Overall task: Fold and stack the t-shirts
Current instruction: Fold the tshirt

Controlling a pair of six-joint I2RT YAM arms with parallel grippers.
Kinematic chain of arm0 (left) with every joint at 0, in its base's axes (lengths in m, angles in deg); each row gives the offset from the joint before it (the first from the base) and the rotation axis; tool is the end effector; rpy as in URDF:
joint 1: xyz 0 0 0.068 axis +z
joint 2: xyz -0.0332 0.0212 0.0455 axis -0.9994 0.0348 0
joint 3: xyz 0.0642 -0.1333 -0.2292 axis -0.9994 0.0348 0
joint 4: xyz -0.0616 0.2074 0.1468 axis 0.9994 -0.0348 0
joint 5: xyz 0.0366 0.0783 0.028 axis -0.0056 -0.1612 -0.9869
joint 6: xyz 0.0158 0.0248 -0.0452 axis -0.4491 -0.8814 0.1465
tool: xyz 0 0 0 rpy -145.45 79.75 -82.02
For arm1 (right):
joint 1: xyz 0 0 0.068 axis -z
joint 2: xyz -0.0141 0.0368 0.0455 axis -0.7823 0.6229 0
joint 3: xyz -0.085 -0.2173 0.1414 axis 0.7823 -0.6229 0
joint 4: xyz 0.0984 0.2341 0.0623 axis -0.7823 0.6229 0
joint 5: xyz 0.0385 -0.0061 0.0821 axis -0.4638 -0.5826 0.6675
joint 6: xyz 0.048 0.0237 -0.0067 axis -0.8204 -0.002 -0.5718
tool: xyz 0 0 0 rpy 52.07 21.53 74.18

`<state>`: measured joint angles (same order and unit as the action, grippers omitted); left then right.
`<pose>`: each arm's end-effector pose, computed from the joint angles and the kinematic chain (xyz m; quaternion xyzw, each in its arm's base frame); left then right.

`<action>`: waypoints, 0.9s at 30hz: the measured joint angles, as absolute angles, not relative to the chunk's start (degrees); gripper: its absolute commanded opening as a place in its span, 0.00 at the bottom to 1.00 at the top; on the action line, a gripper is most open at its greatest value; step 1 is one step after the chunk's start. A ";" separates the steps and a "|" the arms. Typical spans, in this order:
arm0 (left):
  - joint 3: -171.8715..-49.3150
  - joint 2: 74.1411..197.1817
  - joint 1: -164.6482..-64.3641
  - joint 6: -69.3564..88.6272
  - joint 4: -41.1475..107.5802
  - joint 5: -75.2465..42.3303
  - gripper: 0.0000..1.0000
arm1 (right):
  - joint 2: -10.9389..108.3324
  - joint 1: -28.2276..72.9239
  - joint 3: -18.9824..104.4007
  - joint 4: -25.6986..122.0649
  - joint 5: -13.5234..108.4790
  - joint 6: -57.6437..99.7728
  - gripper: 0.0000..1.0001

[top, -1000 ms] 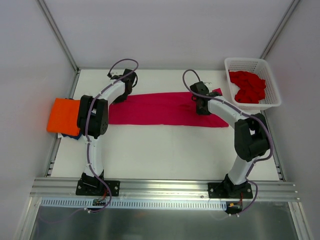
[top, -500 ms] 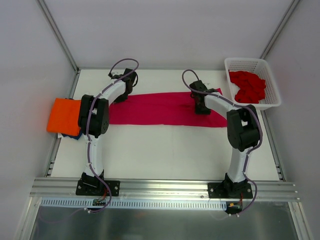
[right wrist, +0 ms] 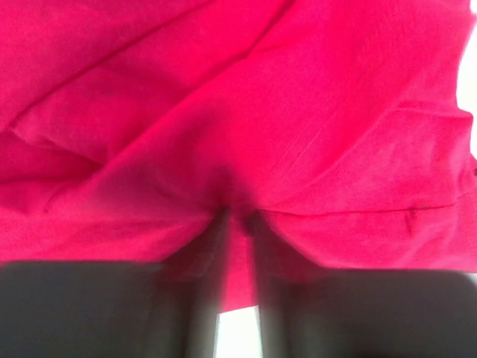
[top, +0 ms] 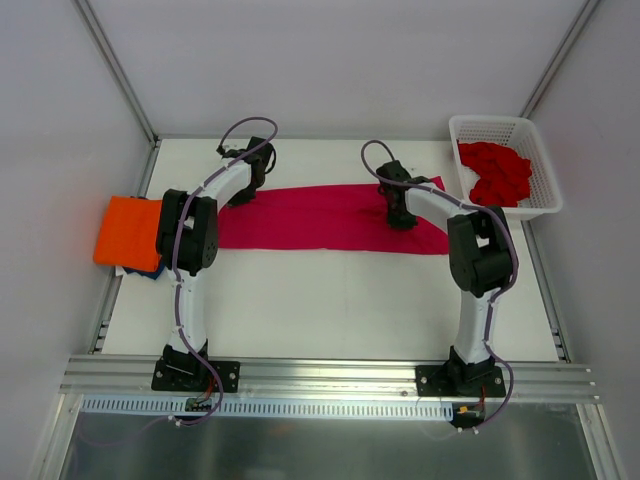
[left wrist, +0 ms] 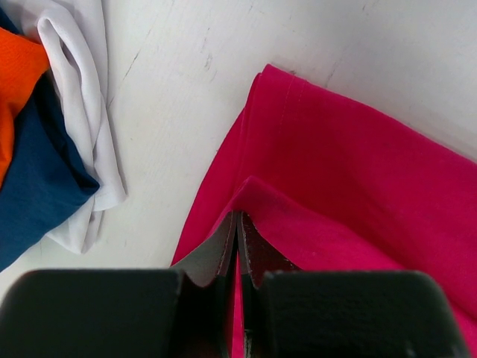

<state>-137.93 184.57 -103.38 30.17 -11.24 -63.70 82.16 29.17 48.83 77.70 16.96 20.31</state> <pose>0.4455 -0.0993 0.1895 -0.1999 0.9046 0.2242 0.3025 0.3908 0.1454 0.1763 -0.0761 0.9510 -0.1271 0.2715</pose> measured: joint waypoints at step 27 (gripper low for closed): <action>-137.38 184.57 -103.38 29.48 -11.24 -63.59 0.00 | 86.97 31.73 67.37 80.60 17.03 21.99 0.23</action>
<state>-137.38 184.57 -103.38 29.48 -11.24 -63.59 86.97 31.73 67.37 80.60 17.03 21.99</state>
